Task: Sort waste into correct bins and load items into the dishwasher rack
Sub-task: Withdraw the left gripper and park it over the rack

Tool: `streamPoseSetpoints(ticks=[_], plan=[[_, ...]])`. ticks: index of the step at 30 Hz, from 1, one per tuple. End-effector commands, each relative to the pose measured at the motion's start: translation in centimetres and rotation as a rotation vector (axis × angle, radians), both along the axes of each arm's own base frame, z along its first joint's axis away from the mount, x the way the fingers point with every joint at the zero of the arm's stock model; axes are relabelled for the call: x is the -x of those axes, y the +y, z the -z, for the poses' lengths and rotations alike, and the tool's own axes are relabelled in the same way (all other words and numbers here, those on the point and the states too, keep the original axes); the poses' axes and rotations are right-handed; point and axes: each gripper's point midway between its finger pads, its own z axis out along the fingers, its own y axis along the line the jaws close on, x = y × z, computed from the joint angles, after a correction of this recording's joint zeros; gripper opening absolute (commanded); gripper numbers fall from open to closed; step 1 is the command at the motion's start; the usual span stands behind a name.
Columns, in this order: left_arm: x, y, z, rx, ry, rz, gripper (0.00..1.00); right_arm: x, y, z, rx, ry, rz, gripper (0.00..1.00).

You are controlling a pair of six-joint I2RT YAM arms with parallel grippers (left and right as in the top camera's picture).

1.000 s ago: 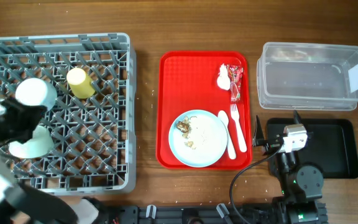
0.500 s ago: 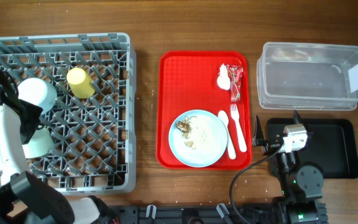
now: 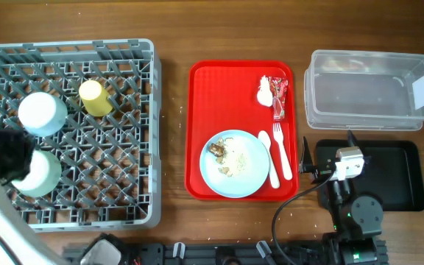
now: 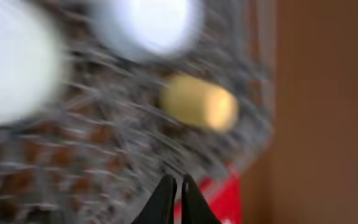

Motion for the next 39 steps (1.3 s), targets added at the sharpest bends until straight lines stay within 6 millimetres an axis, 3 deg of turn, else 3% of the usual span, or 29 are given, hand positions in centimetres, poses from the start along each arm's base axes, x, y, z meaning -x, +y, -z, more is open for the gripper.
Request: streamPoseSetpoints(ticks=[1, 2, 4, 6, 10, 11, 12, 14, 17, 18, 20, 21, 23, 24, 27, 31, 32, 34, 35, 36, 37, 39], plan=[[-3.4, -12.2, -8.5, 0.002, -0.431, 0.547, 0.72, 0.0, 0.2, -0.1, 0.008, -0.007, -0.011, 1.00], [-3.4, -14.3, -8.9, 0.000, -0.448, 0.618, 1.00, 0.0, 0.2, -0.1, 0.008, -0.007, -0.010, 1.00], [-3.3, -20.6, -9.6, 0.018, -0.484, 0.847, 1.00, 0.0, 0.2, -0.1, 0.008, -0.007, -0.011, 1.00], [-3.3, -25.3, -9.4, 0.006, -0.501, 1.019, 1.00, 0.0, 0.2, -0.1, 0.008, -0.007, -0.010, 1.00], [-4.3, -32.1, -6.6, -0.187, -0.429, 1.206, 0.99, 0.0, 0.2, -0.1, 0.008, -0.007, -0.010, 1.00], [-4.3, -32.8, -5.9, -0.238, -0.382, 1.218, 1.00, 0.0, 0.2, -0.1, 0.009, -0.007, -0.010, 1.00], [-4.8, -32.7, -4.3, -0.390, -0.197, 1.200, 0.99, 0.0, 0.2, -0.1, 0.008, -0.008, -0.010, 1.00], [-5.9, -30.9, -3.1, -0.590, 0.036, 1.171, 1.00, 0.0, 0.2, -0.1, 0.008, -0.007, -0.010, 1.00], [-8.1, -27.2, -2.6, -0.817, 0.189, 1.053, 1.00, 0.0, 0.2, -0.1, 0.009, -0.007, -0.010, 1.00], [-8.9, -24.8, -3.0, -0.826, 0.218, 0.900, 1.00, 0.0, 0.2, -0.1, 0.008, -0.007, -0.010, 1.00], [-9.5, -20.9, -4.3, -0.794, 0.220, 0.722, 1.00, 0.0, 0.2, -0.1, 0.009, -0.007, -0.010, 1.00], [-9.5, -17.5, -5.4, -0.744, 0.216, 0.581, 1.00, 0.0, 0.2, -0.1, 0.009, -0.007, -0.010, 1.00], [-8.6, -11.8, -6.4, -0.599, 0.205, 0.379, 1.00, 0.0, 0.2, -0.1, 0.009, -0.007, -0.011, 1.00], [-8.0, -10.1, -6.2, -0.493, 0.200, 0.331, 1.00, 0.0, 0.2, -0.1, 0.008, -0.007, -0.010, 1.00], [-6.6, -7.5, -5.4, -0.266, 0.191, 0.259, 1.00, 0.0, 0.1, -0.1, 0.010, -0.008, -0.008, 1.00], [-5.3, -5.3, -5.0, -0.237, 0.226, 0.185, 1.00, 0.0, 0.0, -0.2, 0.050, -0.013, -0.002, 1.00], [-5.3, -5.3, -5.0, -0.237, 0.226, 0.185, 1.00, 0.1, 1.1, -0.5, 0.025, -0.027, -0.064, 1.00], [-5.3, -5.3, -5.0, -0.237, 0.226, 0.185, 1.00, 4.0, 9.2, -2.7, -0.361, 0.037, -0.598, 1.00], [-5.3, -5.4, -5.0, -0.232, 0.226, 0.188, 1.00, 6.3, 11.4, -3.9, -0.638, 0.177, -0.784, 1.00], [-5.0, -5.9, -4.8, -0.209, 0.234, 0.199, 1.00, 6.7, 11.6, -4.7, -0.877, 0.293, -0.804, 1.00], [-4.8, -6.3, -4.7, -0.189, 0.239, 0.209, 1.00, 5.8, 10.8, -4.6, -1.180, 0.419, -0.718, 1.00], [-4.8, -6.3, -4.7, -0.188, 0.238, 0.210, 1.00, 3.7, 8.2, -5.5, -1.477, 0.383, -0.563, 1.00]])
